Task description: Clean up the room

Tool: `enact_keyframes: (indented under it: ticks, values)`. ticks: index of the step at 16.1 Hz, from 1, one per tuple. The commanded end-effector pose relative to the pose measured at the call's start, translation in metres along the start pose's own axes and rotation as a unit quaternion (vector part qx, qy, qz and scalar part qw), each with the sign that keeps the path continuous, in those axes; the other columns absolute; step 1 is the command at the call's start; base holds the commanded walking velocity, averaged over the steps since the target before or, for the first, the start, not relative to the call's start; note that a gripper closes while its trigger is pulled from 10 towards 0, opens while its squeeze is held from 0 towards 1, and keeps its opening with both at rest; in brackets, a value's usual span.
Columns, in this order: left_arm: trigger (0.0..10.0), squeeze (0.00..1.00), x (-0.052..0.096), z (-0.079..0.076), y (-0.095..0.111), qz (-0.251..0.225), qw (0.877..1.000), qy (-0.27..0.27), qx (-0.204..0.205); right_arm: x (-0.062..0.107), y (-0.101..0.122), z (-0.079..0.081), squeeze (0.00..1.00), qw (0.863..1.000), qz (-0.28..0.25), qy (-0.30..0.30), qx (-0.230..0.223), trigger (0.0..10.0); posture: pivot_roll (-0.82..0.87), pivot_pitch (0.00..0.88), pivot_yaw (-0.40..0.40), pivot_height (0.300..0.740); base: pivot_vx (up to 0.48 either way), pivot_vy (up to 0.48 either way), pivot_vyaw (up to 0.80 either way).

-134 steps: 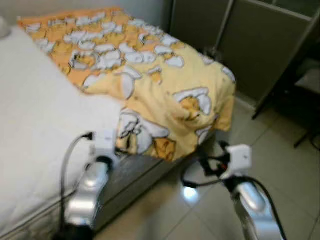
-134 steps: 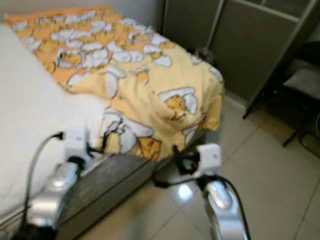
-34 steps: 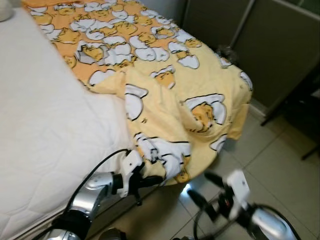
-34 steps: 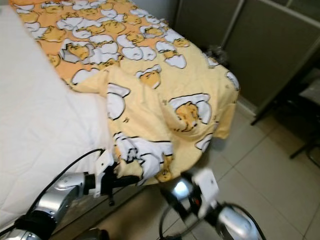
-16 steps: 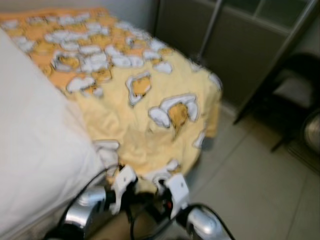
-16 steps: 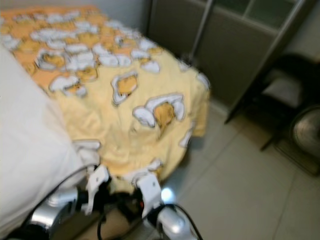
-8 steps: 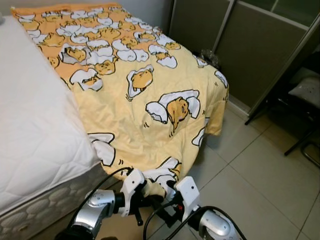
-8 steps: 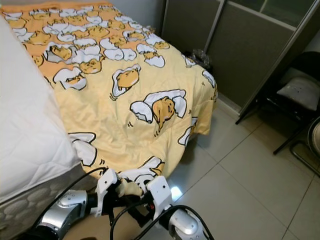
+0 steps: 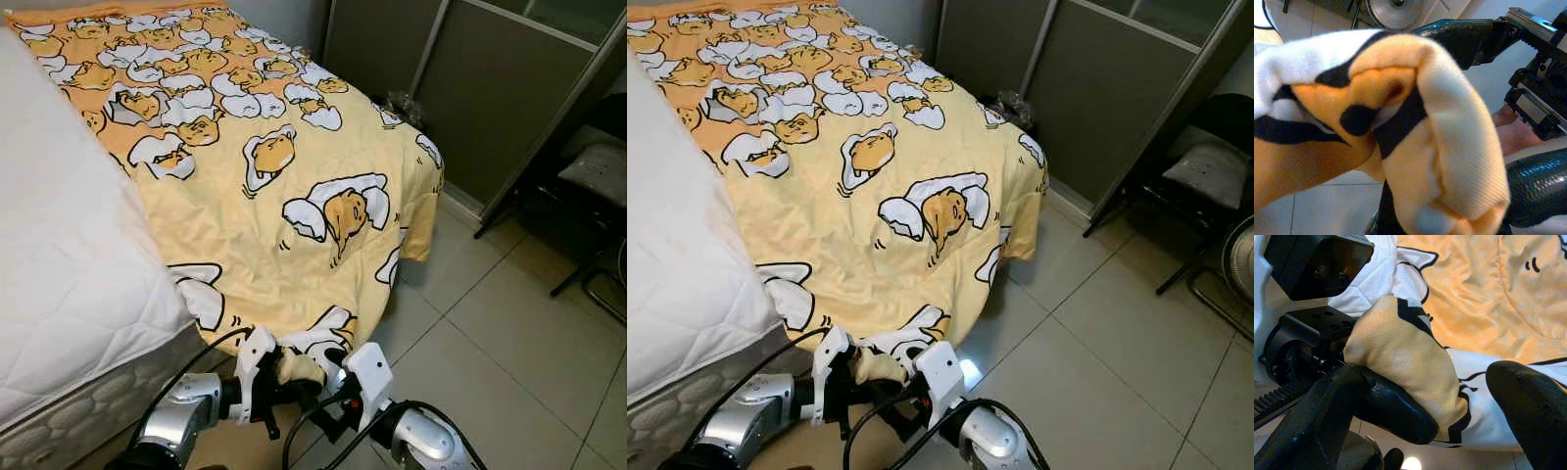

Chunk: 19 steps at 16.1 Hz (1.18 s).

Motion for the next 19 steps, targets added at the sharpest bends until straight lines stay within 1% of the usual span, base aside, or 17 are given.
enact_keyframes:
  ticks: [1, 2, 5, 7, 9, 11, 12, 13, 15, 17, 18, 19]
  values:
    - [0.0, 0.00, -0.024, -0.021, 0.016, -0.013, 0.996, -0.072, -0.049, -0.004, 0.001, -0.016, 0.06, 0.999, 0.008, -0.039, 0.003, 10.0, -0.11, 0.036, -0.123, 0.740, 0.000, -0.480, 0.56]
    - [0.0, 0.00, -0.024, -0.019, 0.018, -0.013, 0.996, -0.068, -0.054, -0.004, 0.002, -0.017, 0.06, 0.999, 0.007, -0.042, 0.004, 10.0, -0.11, 0.036, -0.123, 0.740, 0.000, -0.480, 0.56]
    - [0.0, 0.00, -0.021, -0.018, 0.022, -0.017, 0.996, -0.068, -0.050, -0.003, 0.001, -0.019, 0.06, 0.999, 0.007, -0.049, 0.006, 10.0, -0.11, 0.038, -0.120, 0.740, 0.000, -0.480, 0.79]
    - [0.0, 0.00, -0.021, -0.018, 0.023, -0.017, 0.996, -0.066, -0.050, -0.003, 0.001, -0.020, 0.06, 0.999, 0.008, -0.051, 0.007, 10.0, -0.11, 0.039, -0.119, 0.740, 0.000, -0.480, 0.44]
    - [0.0, 0.00, -0.022, -0.016, 0.023, -0.018, 0.997, -0.062, -0.046, -0.002, 0.000, -0.022, 0.05, 0.998, 0.009, -0.056, 0.005, 10.0, -0.11, 0.041, -0.120, 0.740, 0.000, -0.448, 0.00]
    - [0.0, 0.00, -0.022, -0.014, 0.025, -0.018, 0.997, -0.054, -0.046, -0.001, 0.003, -0.024, 0.05, 0.998, 0.002, -0.057, 0.001, 10.0, -0.11, 0.042, -0.122, 0.740, 0.000, 0.000, 0.00]
    - [0.0, 0.00, -0.022, -0.010, 0.025, -0.016, 0.998, -0.043, -0.046, 0.006, 0.008, -0.024, 0.05, 0.999, -0.009, -0.051, 0.003, 10.0, -0.11, 0.042, -0.125, 0.740, 0.000, 0.000, 0.00]
    - [0.0, 0.00, -0.020, -0.007, 0.025, -0.015, 0.998, -0.035, -0.047, 0.015, 0.008, -0.026, 0.05, 0.999, -0.007, -0.048, 0.007, 10.0, -0.11, 0.043, -0.126, 0.740, 0.000, 0.000, 0.00]
    - [0.0, 0.00, -0.017, 0.002, 0.025, -0.015, 0.999, -0.012, -0.041, 0.031, 0.000, -0.028, 0.05, 0.999, 0.010, -0.045, 0.010, 10.0, -0.11, 0.043, -0.131, 0.740, 0.000, 0.000, 0.00]
    - [0.0, 0.00, -0.013, 0.006, 0.019, -0.007, 1.000, -0.001, -0.028, 0.040, -0.010, -0.034, 0.05, 0.998, 0.027, -0.057, 0.012, 10.0, -0.12, 0.042, -0.129, 0.740, 0.000, 0.000, 0.00]
    - [0.0, 0.00, -0.010, 0.008, 0.006, 0.015, 1.000, 0.009, -0.023, 0.039, -0.009, -0.036, 0.06, 0.997, 0.024, -0.070, 0.012, 10.0, -0.12, 0.041, -0.122, 0.740, 0.000, 0.000, 0.00]
    - [0.0, 0.00, -0.008, 0.010, 0.003, 0.021, 0.999, 0.014, -0.020, 0.037, -0.007, -0.035, 0.05, 0.997, 0.020, -0.071, 0.011, 10.0, -0.12, 0.042, -0.120, 0.740, 0.000, 0.000, 0.00]
Point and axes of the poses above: a point about 5 cm out from each wrist's last joint towards the gripper, its own x axis pointing back from the gripper into the wrist, its own y axis along the axis of the wrist's last joint, z = x × y, the point moved 4 cm from there along -x, pointing out of the wrist towards the gripper, and after that the axes turned 1 degree about x, right-handed, at the moved point
